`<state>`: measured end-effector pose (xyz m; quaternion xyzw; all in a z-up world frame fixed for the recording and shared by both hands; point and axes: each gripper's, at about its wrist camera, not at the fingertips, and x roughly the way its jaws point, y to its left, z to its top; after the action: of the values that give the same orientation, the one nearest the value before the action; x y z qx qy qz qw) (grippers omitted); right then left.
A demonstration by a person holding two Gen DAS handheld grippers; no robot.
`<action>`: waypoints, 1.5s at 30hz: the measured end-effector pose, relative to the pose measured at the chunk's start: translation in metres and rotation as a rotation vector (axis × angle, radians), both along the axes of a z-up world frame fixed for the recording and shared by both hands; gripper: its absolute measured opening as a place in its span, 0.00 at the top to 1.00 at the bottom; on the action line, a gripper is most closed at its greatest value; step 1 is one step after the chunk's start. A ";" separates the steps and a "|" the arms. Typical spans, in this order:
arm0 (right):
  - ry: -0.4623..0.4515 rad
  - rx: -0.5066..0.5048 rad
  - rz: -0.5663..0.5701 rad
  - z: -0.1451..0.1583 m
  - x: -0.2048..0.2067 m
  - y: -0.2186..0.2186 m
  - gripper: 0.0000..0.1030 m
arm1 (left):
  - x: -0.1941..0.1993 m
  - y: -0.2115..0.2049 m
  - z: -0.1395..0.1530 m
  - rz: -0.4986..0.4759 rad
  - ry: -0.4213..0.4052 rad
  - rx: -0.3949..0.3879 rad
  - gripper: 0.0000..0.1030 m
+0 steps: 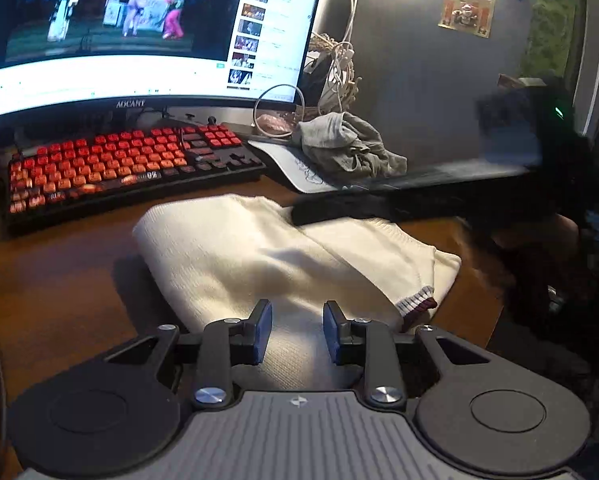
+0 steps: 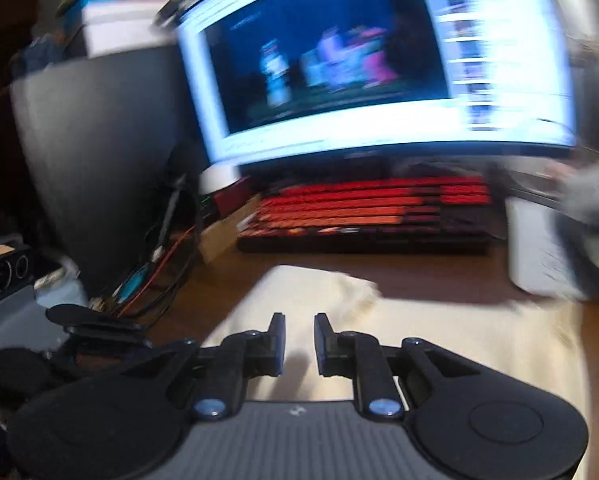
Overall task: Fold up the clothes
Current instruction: 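Press the folded vest flat with both tools near each other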
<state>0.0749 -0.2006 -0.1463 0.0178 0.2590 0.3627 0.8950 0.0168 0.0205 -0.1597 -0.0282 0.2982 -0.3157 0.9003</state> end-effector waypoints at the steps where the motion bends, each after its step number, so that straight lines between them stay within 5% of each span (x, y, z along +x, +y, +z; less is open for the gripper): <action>1: -0.009 -0.019 0.043 0.001 0.007 0.011 0.85 | 0.000 0.001 -0.002 0.002 0.009 -0.011 0.74; 5: -0.105 -0.146 0.140 -0.002 0.026 0.049 0.86 | 0.004 0.006 -0.008 0.011 0.063 -0.037 0.72; 8: -0.081 -0.202 0.139 -0.012 0.046 0.058 0.86 | 0.002 0.007 -0.009 0.015 0.061 -0.049 0.72; 14: 0.018 -0.117 0.147 -0.026 0.074 0.039 0.87 | -0.002 0.009 -0.007 0.017 0.066 -0.066 0.73; 21: -0.048 -0.098 0.179 -0.007 0.067 0.047 0.88 | 0.010 0.009 0.012 0.042 -0.009 -0.091 0.75; 26: -0.023 -0.120 0.254 -0.011 0.080 0.065 0.89 | 0.041 0.003 0.002 0.079 0.053 -0.108 0.93; 34: 0.041 -0.118 0.266 -0.028 0.102 0.063 0.94 | 0.044 0.002 -0.012 0.091 0.128 -0.120 0.94; 39: -0.021 -0.141 0.215 -0.024 0.094 0.062 0.97 | 0.034 0.005 -0.003 0.091 0.129 -0.126 0.93; 45: -0.042 -0.141 0.285 -0.020 0.062 0.055 0.96 | 0.018 0.019 0.004 0.072 0.150 -0.163 0.93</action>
<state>0.1367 -0.1451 -0.1663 -0.0895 0.2650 0.4673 0.8387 0.0350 0.0397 -0.1558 -0.1354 0.3368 -0.3032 0.8811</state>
